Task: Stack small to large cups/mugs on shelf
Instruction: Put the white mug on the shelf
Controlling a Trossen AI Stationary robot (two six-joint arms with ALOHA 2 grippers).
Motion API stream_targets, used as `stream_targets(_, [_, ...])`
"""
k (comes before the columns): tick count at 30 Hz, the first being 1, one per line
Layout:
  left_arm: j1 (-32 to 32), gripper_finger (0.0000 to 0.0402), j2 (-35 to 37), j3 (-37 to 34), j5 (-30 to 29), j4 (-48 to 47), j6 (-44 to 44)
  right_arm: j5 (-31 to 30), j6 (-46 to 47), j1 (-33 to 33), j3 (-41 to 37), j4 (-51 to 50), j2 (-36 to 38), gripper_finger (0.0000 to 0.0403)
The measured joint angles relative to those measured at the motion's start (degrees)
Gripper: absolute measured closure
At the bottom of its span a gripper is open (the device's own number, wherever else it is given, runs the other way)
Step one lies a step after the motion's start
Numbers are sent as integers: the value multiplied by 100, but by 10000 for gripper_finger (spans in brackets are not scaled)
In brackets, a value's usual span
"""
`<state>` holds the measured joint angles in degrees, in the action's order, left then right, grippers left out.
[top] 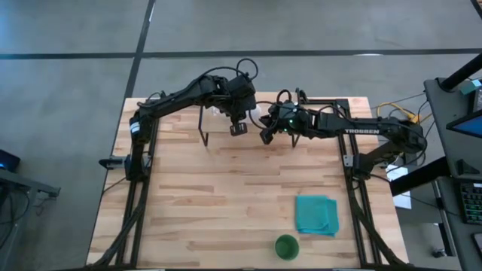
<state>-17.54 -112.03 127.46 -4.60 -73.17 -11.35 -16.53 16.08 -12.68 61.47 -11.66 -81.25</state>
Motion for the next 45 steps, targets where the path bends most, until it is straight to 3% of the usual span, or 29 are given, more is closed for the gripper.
stream_targets(7, [0, 401, 0, -4, 4, -45, 4, -2, 41, -95, 0, -17, 2, 393])
stream_targets(25, [0, 401, -6, -11, 210, -83, 42, 29, 42, -342, 0, -10, -60, 394])
stream_targets(31, [-2, 401, -21, -11, 210, -95, 42, 445, 85, -438, 0, 111, -305, 394])
stream_targets(45, [-39, 402, -31, -33, 210, 204, 42, 452, 83, -464, 11, 201, -411, 394])
